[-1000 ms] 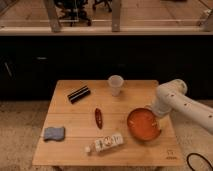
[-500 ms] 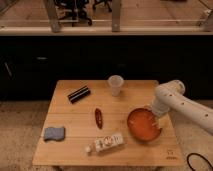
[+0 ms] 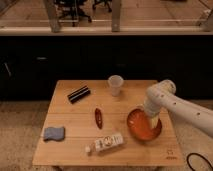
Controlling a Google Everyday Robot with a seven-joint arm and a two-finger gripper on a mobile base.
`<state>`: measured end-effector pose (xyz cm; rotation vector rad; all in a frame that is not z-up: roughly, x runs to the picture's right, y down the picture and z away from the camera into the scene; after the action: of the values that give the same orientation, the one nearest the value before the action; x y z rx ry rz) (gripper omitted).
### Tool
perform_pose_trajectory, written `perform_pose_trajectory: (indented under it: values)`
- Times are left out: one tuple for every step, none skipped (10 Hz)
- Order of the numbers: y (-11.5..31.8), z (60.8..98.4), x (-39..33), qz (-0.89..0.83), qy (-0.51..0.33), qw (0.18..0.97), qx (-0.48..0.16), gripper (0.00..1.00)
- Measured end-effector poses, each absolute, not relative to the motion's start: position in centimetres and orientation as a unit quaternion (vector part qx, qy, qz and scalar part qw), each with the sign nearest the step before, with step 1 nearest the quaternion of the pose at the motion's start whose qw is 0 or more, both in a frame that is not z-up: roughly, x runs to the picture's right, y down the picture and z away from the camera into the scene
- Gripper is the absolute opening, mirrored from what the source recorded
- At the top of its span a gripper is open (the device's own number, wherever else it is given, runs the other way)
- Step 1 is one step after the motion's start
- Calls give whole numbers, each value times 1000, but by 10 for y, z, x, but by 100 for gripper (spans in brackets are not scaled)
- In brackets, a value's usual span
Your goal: Drag the ceramic bowl in a circle
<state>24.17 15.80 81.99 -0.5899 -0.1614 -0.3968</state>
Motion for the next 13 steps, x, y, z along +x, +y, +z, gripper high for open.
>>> perform_pose_trajectory:
  values:
    - [156, 821, 242, -197, -80, 934, -287, 80]
    - [154, 822, 247, -200, -80, 934, -286, 80]
    - [153, 822, 249, -196, -82, 934, -286, 80]
    - [157, 824, 253, -192, -83, 934, -289, 80]
    - [157, 825, 253, -189, -85, 935, -289, 80]
    - [154, 827, 253, -191, -87, 935, -287, 80]
    - [151, 829, 252, -193, -88, 934, -286, 80]
    - [151, 829, 254, -194, -88, 934, -286, 80]
    - [151, 830, 257, -193, -88, 934, -286, 80]
    - [150, 831, 258, -192, -89, 934, -286, 80]
    - [149, 833, 260, -191, -91, 935, -285, 76]
    - [145, 835, 261, -191, -92, 936, -283, 73]
    - [144, 837, 262, -193, -93, 935, -282, 74]
